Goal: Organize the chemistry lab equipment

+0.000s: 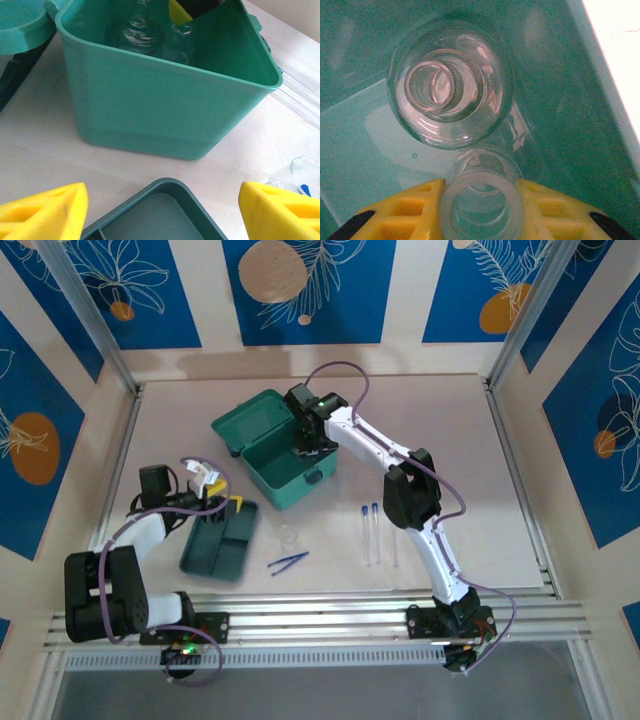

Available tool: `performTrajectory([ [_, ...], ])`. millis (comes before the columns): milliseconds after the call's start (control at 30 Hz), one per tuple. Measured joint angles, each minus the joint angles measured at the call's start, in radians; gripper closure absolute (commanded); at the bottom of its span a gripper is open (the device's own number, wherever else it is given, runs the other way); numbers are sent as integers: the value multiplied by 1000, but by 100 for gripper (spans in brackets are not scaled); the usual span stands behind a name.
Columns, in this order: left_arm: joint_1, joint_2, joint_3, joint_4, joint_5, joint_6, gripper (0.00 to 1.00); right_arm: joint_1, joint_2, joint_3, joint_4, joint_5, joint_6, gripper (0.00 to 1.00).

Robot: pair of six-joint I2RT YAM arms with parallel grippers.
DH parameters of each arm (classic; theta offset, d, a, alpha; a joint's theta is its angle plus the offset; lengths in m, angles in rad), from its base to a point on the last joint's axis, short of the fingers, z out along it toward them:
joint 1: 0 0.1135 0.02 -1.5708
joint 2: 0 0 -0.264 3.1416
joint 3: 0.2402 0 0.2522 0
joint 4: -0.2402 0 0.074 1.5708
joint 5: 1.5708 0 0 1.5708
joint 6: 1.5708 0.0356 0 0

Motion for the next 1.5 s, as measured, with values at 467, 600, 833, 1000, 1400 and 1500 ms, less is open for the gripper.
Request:
performTrajectory([
  [467, 0, 0, 0, 0, 0, 0, 21, -1, 65, 74, -49, -23, -48, 67],
  [600, 0, 0, 0, 0, 0, 0, 21, -1, 79, 98, -67, -24, -56, 66],
  [833, 0, 0, 0, 0, 0, 0, 21, -1, 92, 120, -83, -24, -74, 64],
  [1000, 0, 0, 0, 0, 0, 0, 21, -2, 96, 129, -90, -24, -79, 61],
  [1400, 0, 0, 0, 0, 0, 0, 21, 4, 97, 198, -101, -16, -82, 50],
  [1500, 0, 0, 0, 0, 0, 0, 21, 8, 97, 223, -107, -10, -82, 49],
])
